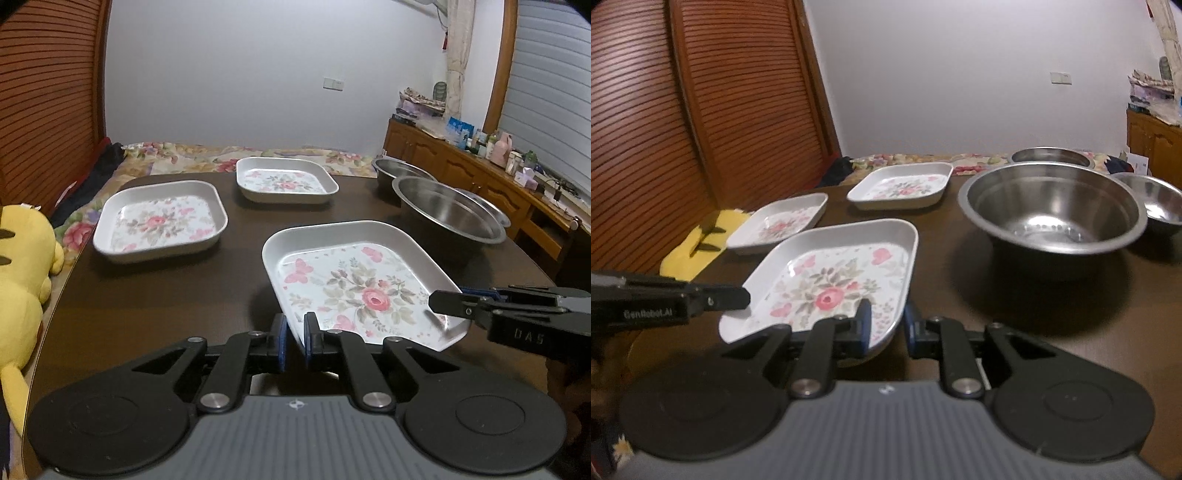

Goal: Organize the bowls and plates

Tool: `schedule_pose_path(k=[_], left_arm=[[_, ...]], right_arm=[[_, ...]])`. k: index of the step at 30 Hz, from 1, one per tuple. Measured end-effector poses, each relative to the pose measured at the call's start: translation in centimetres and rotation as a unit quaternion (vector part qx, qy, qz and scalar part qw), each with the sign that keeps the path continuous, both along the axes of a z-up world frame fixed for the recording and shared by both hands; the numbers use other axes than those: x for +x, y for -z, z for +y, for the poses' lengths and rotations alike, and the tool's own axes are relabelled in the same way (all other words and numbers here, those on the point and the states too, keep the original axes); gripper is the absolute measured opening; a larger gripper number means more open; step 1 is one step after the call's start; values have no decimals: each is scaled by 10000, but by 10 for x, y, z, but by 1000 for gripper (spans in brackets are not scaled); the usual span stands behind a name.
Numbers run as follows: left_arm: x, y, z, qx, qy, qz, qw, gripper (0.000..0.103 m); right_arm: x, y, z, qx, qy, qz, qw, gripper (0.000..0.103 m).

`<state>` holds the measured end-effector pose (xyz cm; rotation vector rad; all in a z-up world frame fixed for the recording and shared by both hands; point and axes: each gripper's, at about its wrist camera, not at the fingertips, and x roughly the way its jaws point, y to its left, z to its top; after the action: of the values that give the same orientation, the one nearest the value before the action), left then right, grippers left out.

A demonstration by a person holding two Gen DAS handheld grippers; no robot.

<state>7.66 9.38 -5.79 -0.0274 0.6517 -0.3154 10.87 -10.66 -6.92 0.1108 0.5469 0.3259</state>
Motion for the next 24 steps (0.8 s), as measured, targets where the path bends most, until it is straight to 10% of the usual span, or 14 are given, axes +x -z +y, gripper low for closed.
schedule_pose_path(k=[24], left_arm=[[-11,15,3,108,-98,172,9997,10]], right_arm=[[-22,18,12,-9,-102,182,9998,22]])
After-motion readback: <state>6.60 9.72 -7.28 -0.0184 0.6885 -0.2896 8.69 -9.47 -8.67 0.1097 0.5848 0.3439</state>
